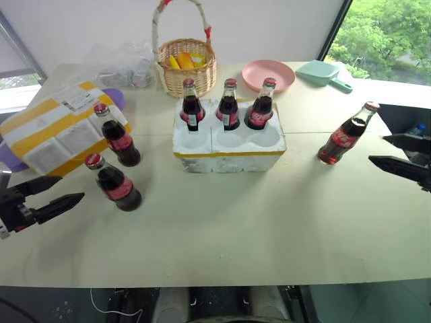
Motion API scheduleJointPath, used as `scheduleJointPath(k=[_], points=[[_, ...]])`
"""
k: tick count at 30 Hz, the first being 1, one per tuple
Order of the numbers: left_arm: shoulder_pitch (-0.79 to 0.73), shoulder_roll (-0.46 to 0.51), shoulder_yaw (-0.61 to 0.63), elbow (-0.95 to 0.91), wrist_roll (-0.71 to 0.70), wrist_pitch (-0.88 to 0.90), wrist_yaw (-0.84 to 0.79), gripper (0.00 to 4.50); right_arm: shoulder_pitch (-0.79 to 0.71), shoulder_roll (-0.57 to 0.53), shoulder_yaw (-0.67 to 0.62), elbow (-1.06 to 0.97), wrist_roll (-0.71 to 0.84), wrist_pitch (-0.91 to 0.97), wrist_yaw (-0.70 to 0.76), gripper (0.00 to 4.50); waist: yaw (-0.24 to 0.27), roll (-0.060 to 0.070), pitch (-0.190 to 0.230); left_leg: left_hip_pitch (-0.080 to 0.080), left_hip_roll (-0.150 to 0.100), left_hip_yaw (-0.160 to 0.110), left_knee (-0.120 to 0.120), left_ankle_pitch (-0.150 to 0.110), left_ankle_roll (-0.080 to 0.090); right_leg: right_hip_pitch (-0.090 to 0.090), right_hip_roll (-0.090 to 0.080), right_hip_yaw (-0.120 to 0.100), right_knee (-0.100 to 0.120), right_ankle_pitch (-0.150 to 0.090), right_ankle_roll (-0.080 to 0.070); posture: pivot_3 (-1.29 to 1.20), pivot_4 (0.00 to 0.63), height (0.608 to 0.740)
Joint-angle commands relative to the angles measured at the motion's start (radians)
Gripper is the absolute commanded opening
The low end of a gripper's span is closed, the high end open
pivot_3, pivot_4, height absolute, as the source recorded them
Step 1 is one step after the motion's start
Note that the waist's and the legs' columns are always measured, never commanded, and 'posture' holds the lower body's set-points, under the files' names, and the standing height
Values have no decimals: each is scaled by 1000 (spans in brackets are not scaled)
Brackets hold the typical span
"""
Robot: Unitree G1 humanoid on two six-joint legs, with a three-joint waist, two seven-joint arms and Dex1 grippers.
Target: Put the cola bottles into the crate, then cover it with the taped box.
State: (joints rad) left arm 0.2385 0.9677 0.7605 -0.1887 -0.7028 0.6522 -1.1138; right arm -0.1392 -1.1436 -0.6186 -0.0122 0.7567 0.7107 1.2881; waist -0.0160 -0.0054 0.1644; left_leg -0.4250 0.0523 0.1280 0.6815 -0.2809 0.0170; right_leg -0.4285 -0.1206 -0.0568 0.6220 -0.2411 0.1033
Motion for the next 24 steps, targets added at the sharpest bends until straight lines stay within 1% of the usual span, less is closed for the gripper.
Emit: scheduleJointPath(k=[1,5,9,12,15,18,24], points=[[-5,37,8,-54,-22,6,-37,4479,19,-30,-82,-185,152,130,27,4500,1,0,0,0,0,0,0,0,0,0,0,0,-1,0,0,0,150,740],[-23,49,-15,-91,-35,13,-58,4479,11,-23,-95,-358,317,239,1,4500,2,0,0,0,0,-1,0,0,0,0,-1,0,-1,0,-1,0,150,740],[-36,54,-75,-80,-1,-18,-77,4479,11,2,-96,-490,485,304,-71,4500,3,0,0,0,0,-1,0,0,0,0,-1,0,-1,0,-1,0,150,740],[-67,47,-136,-50,38,-62,-74,4479,33,11,-91,-548,512,299,-100,4500,6,-1,0,-1,0,-1,0,0,0,0,-1,0,-1,0,-1,0,150,740],[-119,38,-206,-20,85,-101,-43,4479,19,16,-76,-537,530,289,-136,4500,6,-1,0,-1,0,-1,0,0,1,0,-1,0,-2,1,-1,0,150,740],[-188,25,-248,17,110,-126,-10,4479,12,14,-64,-527,527,279,-153,4500,5,-1,0,-1,0,-1,0,0,1,0,-1,0,-3,1,-2,0,150,740],[-275,-17,-356,56,133,-161,-3,4479,11,26,-63,-527,548,265,-182,4500,5,-1,0,-1,-1,-1,0,0,1,1,0,0,-2,1,-2,0,150,740]])
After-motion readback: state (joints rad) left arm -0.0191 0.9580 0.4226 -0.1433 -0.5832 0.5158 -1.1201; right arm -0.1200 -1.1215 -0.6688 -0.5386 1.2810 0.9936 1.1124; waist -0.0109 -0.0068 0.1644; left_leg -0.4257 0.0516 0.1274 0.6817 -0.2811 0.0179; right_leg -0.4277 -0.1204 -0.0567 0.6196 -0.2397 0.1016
